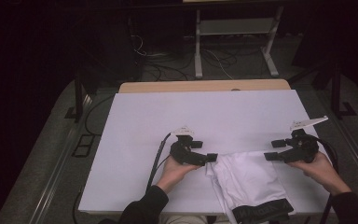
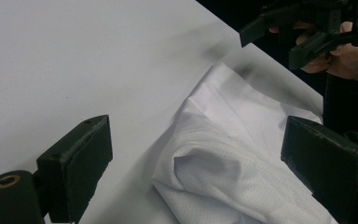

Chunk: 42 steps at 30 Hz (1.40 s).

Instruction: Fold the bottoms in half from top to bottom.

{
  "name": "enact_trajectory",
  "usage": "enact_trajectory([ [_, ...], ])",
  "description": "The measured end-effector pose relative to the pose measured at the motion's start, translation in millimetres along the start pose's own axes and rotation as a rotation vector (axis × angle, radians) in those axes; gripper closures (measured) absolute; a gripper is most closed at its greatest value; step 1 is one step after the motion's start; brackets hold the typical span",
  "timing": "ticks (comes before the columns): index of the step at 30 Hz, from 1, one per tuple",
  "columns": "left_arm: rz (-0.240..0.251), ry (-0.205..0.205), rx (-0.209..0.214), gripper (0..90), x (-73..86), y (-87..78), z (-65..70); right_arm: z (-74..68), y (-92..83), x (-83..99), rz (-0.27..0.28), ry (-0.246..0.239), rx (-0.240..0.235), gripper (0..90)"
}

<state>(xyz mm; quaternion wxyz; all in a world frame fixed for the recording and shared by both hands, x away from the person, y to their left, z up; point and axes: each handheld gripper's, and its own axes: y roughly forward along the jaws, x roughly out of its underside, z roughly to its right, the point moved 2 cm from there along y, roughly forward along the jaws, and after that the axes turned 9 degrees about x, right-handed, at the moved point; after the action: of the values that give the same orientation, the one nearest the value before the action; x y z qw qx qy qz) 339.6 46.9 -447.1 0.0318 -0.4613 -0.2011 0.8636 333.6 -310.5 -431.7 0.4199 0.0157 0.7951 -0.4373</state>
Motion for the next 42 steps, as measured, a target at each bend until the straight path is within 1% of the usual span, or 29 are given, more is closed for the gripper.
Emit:
enact_trajectory([
  [6, -0.02, -0.018, 0.003, 7.7, 1.8, 6.7, -3.7, 8.7, 5.4, 1.1, -0.015, 0.013, 0.024, 14.6],
  [10, -0.029, -0.037, 0.0, 7.8, 3.4, 11.8, -6.3, 14.4, 9.4, 2.6, -0.028, 0.02, 0.036, 17.3],
  [15, -0.053, -0.058, 0.004, 8.3, 6.8, 19.2, -9.6, 19.7, 12.5, 4.2, -0.033, 0.019, 0.036, 23.9],
  [19, -0.082, -0.062, 0.002, 8.7, 9.9, 23.5, -11.3, 22.2, 15.5, 5.2, -0.043, 0.015, 0.026, 28.9],
  [21, -0.087, -0.068, 0.008, 9.9, 10.8, 24.8, -11.4, 23.2, 17.8, 5.7, -0.054, 0.014, 0.021, 29.7],
  [27, -0.113, -0.077, 0.01, 13.2, 13.9, 28.8, -13.1, 26.4, 24.3, 7.8, -0.085, 0.009, 0.039, 33.4],
  [30, -0.108, -0.083, 0.011, 15.8, 13.8, 29.0, -13.4, 27.3, 26.5, 9.1, -0.094, -0.003, 0.049, 41.8],
  [32, -0.11, -0.089, 0.017, 20.6, 14.2, 29.0, -13.6, 27.5, 28.0, 9.6, -0.103, -0.007, 0.064, 46.6],
  [33, -0.115, -0.084, 0.016, 22.2, 14.3, 28.7, -13.4, 27.4, 28.8, 9.9, -0.106, -0.01, 0.067, 47.8],
  [35, -0.124, -0.08, 0.023, 30.8, 14.6, 28.6, -12.2, 26.7, 29.9, 9.8, -0.102, -0.022, 0.081, 52.1],
  [36, -0.13, -0.077, 0.035, 34.6, 14.8, 28.6, -11.3, 26.6, 30.4, 9.7, -0.101, -0.026, 0.085, 54.2],
  [38, -0.143, -0.069, 0.032, 43.9, 15.1, 29.2, -9.7, 26.2, 31.0, 9.7, -0.097, -0.032, 0.103, 60.1],
  [40, -0.152, -0.062, 0.041, 51.5, 15.4, 29.1, -9.1, 25.5, 31.9, 9.9, -0.091, -0.051, 0.108, 66.4],
  [42, -0.158, -0.05, 0.036, 59.0, 15.4, 28.2, -8.6, 23.9, 33.0, 10.0, -0.088, -0.076, 0.125, 71.7],
])
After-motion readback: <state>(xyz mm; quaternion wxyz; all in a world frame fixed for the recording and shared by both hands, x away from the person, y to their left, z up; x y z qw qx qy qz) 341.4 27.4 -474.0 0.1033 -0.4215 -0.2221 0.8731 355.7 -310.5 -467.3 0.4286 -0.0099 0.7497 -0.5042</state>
